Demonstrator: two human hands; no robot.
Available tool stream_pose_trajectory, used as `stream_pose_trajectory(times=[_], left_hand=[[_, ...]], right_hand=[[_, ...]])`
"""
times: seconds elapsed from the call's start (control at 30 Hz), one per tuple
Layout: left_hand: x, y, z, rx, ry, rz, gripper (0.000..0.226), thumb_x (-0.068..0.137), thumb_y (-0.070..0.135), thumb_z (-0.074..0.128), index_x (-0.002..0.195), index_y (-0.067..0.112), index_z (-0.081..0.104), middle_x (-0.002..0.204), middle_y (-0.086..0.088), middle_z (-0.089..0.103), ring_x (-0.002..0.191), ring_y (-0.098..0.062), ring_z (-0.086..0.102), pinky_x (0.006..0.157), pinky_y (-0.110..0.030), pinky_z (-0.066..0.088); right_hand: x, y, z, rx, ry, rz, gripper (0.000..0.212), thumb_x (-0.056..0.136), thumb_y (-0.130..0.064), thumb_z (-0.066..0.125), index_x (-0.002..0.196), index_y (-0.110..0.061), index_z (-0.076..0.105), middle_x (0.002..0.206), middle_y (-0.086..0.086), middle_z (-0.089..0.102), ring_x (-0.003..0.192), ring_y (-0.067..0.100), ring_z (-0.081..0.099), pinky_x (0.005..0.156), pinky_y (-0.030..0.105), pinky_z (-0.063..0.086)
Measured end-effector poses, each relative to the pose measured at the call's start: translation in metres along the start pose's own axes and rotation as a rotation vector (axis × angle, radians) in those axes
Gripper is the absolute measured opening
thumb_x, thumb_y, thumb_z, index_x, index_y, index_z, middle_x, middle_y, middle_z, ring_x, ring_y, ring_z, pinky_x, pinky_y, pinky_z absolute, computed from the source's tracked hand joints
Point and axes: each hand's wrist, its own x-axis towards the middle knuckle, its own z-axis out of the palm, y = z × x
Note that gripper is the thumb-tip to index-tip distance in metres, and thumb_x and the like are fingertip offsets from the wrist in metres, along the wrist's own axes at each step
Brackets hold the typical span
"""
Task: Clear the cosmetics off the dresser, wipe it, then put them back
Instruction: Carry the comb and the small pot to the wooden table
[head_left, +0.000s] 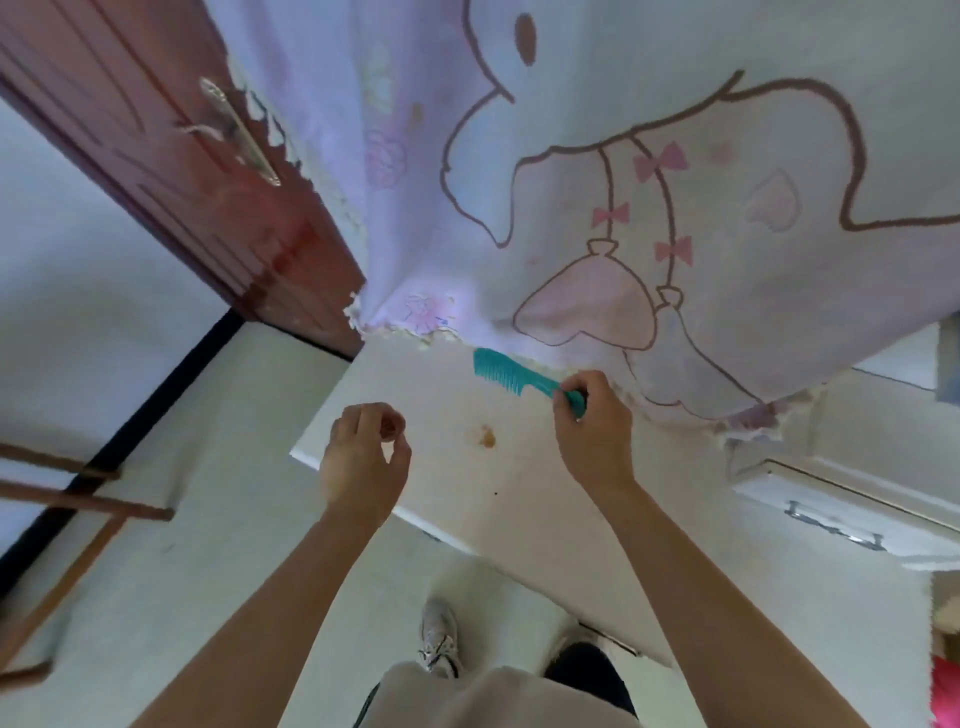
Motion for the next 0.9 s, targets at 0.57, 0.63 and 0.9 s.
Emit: stream_pose_trajectory(times=[0.57,0.63,0.9], left_hand=[[-0.085,-0.285,-0.281,0.242,0.359,-0.307,0.022,0.084,0.022,0.071,0.104,0.019,0.062,0.102,0.001,0.060,0.087,-0.019,0.057,0.059,-0.024,0.036],[-0.102,-0.327,-0.317,0.243,0.424,-0.382,0.022,0.083,0.021,0.071,0.103,0.018,0.062,0.102,0.001,0.060,0.087,-0.019,0.056,0.056,-0.022,0.033],[-0.153,-0.463,-0.407,0.288,0.539,-0.573,0.022,0.083,0.022,0.072,0.101,0.021,0.059,0.101,0.003,0.060,0.088,-0.017,0.054,0.057,-0.028,0.047]], right_hand=[[-0.132,-0.251,0.286,0.320,-0.405,-0.155,0.018,0.086,-0.015,0.069,0.084,-0.032,0.067,0.088,-0.008,0.072,0.078,0.013,0.067,0.071,0.022,0.051],[-0.159,-0.288,0.331,0.322,-0.457,-0.219,0.018,0.087,-0.015,0.070,0.082,-0.032,0.066,0.087,-0.011,0.071,0.073,0.003,0.063,0.066,0.014,0.047],[-0.242,-0.376,0.482,0.311,-0.702,-0.286,0.010,0.087,-0.016,0.070,0.084,-0.026,0.067,0.075,-0.009,0.066,0.056,0.000,0.052,0.053,0.013,0.041]])
